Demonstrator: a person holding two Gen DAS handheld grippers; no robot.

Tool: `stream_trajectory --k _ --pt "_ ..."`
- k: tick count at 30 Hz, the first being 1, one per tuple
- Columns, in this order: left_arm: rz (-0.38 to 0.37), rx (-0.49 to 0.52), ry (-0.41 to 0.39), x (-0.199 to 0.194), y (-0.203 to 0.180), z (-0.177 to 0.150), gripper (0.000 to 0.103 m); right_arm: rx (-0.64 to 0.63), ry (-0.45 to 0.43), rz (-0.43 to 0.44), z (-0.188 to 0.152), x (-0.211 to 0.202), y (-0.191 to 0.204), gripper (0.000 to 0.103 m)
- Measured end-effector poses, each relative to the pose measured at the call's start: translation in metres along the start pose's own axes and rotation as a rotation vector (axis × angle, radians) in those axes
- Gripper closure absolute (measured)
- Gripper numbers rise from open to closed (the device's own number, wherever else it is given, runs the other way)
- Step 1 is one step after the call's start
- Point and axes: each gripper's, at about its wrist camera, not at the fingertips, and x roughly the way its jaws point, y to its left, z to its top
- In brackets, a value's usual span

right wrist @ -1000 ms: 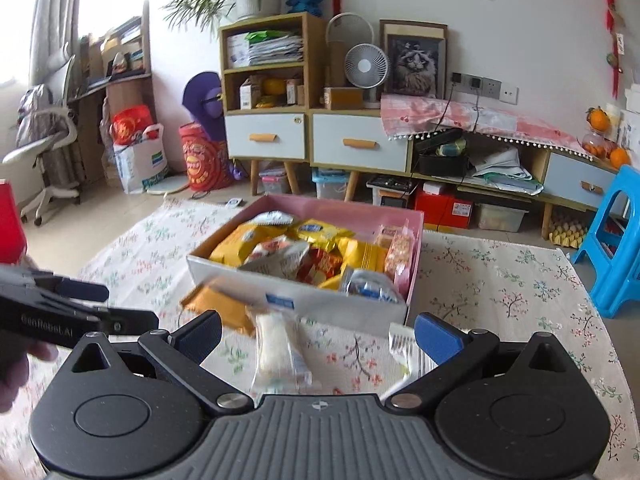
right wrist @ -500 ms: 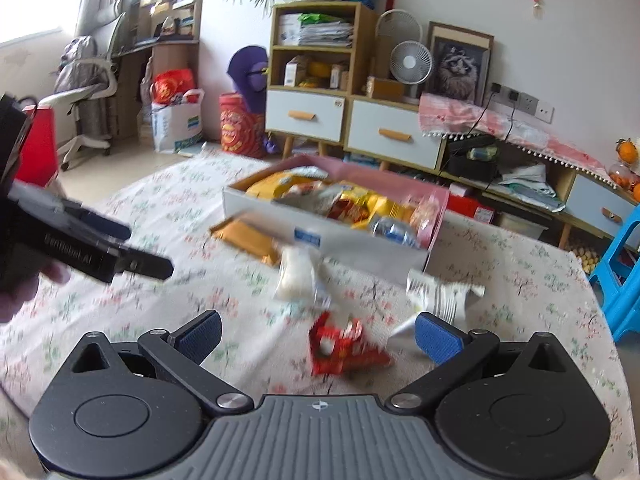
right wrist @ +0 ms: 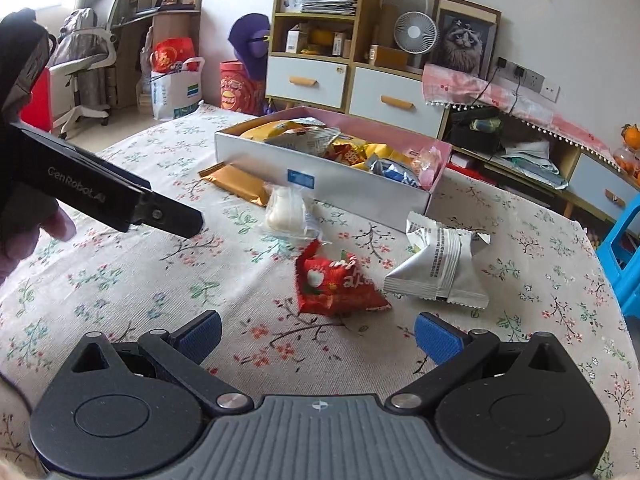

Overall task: Organize snacks
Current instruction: 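Grasp the clear bread packet with the left gripper while the right grasps the red chip packet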

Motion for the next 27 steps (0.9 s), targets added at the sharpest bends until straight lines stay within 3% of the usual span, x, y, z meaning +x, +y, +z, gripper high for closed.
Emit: stream_trajectory --k 7,14,20,27 --pt "-0.051 -0.150 0.007 0.023 -0.009 0.018 0.004 0.026 -0.024 0.007 0.010 0.010 -0.006 0.012" --pt "-0.046 -0.192 0.008 0.042 -0.020 0.032 0.009 0.008 0.001 0.027 0.020 0.025 -0.005 0.020" --pt "-0.033 -0.201 0.026 0.057 -0.024 0.034 0.024 0.014 0.019 0.030 0.024 0.034 -0.007 0.026" --pt "-0.027 -0.179 0.033 0.066 -0.023 0.034 0.050 0.032 0.037 0.032 0.026 0.043 -0.011 0.030"
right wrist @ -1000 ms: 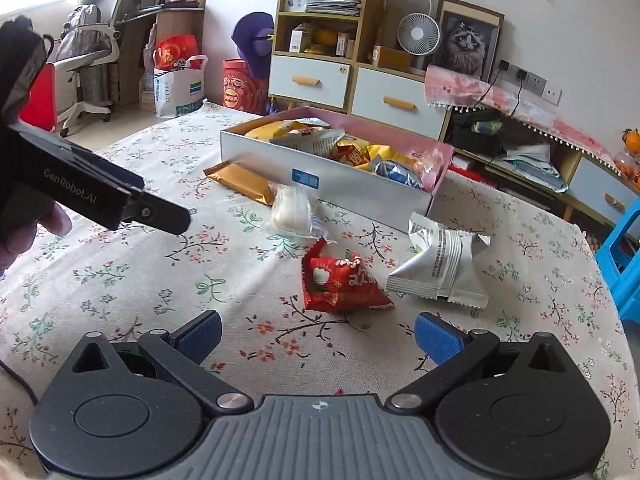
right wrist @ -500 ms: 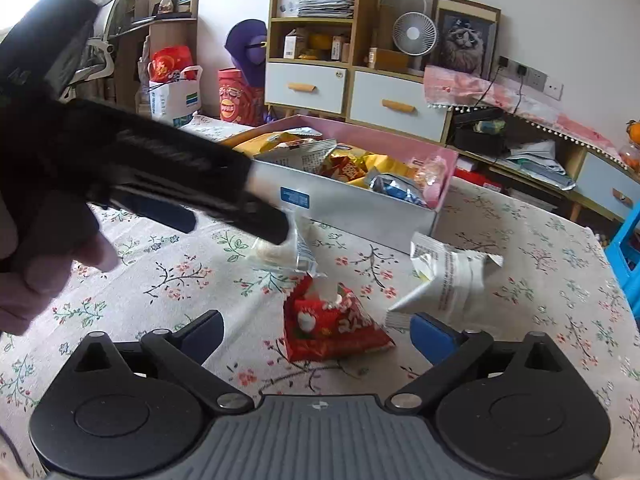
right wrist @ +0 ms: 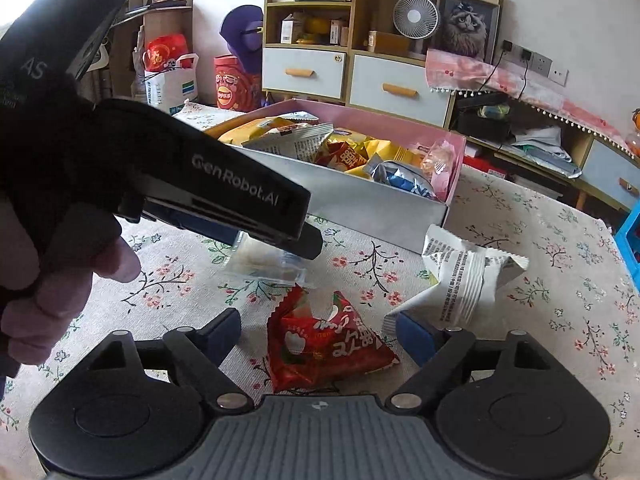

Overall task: Organize snacks
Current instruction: 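Grasp the clear bread packet with the left gripper while the right grasps the red chip packet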

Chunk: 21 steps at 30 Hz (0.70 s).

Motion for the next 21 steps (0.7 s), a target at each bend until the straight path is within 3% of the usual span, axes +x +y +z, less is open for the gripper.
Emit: stream_trajectory --k 6,11,21 --pt "-0.007 -0.011 0.014 0.000 0.006 0.003 0.069 -0.002 -0.004 0.011 0.003 0.002 0.002 0.041" --pt "-0.018 -0.043 0.033 -0.004 0.020 0.006 0.080 -0.028 -0.010 0.023 0.006 0.001 0.004 0.068" --pt "-0.043 -0.052 0.054 -0.018 0.035 0.003 0.085 -0.064 -0.024 0.046 0.008 -0.006 0.007 0.077"
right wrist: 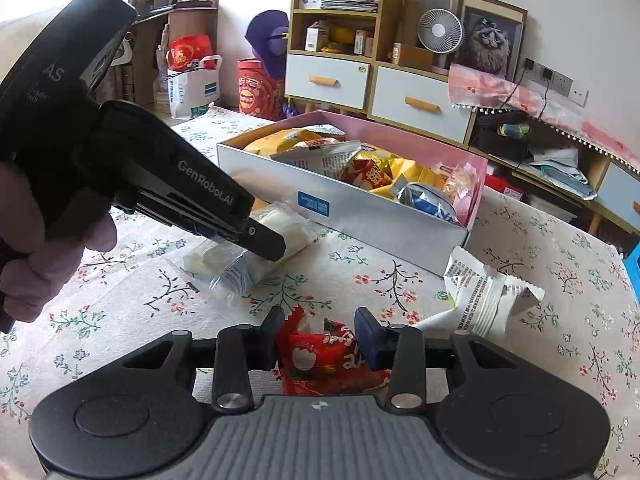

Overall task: Organize snacks
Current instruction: 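Grasp the clear bread packet with the left gripper while the right grasps the red chip packet, then carry the bread packet and red packet over the box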

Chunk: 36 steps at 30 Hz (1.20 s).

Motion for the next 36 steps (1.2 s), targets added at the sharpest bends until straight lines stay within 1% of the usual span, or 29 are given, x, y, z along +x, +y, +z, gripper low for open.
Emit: stream_trajectory --k 2,10,21,36 --pt "-0.006 0.004 0.000 -0.003 0.003 0.000 0.086 0.002 -0.001 0.012 0.001 -0.001 0.000 0.079" --pt "-0.003 -0.007 0.002 -0.016 0.020 -0.002 0.086 0.022 0.011 0.042 0.003 -0.003 0.000 0.080" --pt "-0.014 -0.012 -0.012 -0.039 0.034 -0.006 0.086 0.072 0.010 0.073 0.008 -0.005 0.001 0.080" --pt "-0.037 -0.045 -0.056 -0.060 0.042 0.005 0.086 0.178 -0.025 0.103 0.038 -0.009 -0.001 0.080"
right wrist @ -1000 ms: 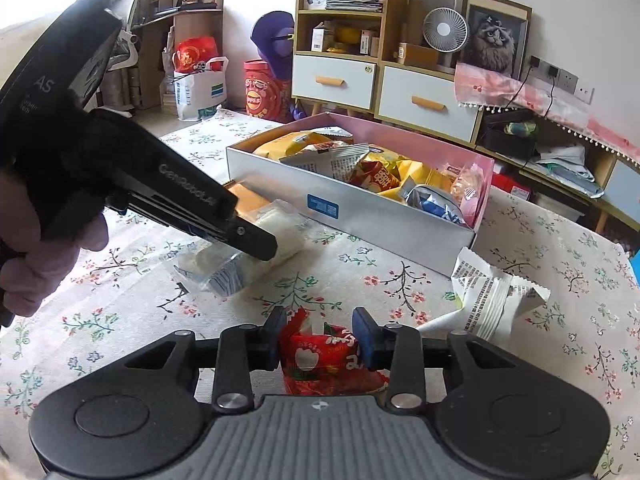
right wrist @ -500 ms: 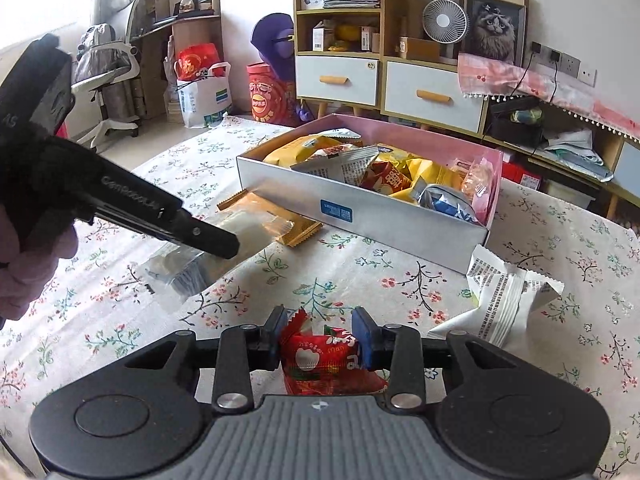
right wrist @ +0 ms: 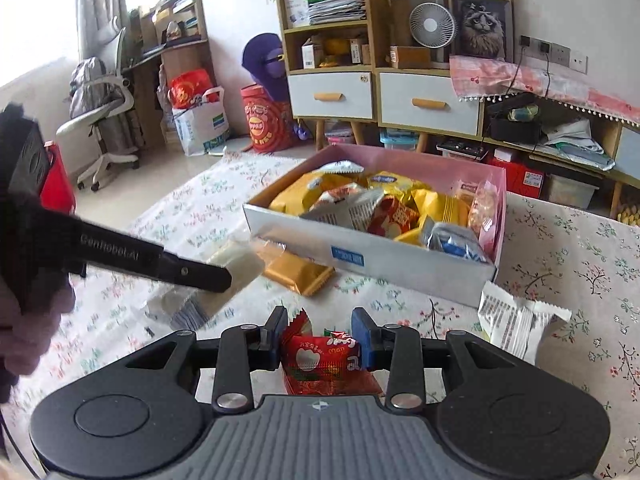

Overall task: Organize snacks
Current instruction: 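Carry the bread packet and red packet over the box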

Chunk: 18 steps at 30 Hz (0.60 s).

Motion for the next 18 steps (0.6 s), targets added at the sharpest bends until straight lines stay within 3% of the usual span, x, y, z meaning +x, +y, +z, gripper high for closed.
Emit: stream_trajectory --k 10,18 --pt "0.002 0.007 -0.051 -0.003 -0.009 0.030 0.086 0.133 -0.070 -0.052 0.039 -0.004 -0.020 0.080" --pt "0.027 0.030 -0.091 0.022 -0.022 0.068 0.086 0.336 -0.107 -0.072 0.077 0.018 -0.056 0.080"
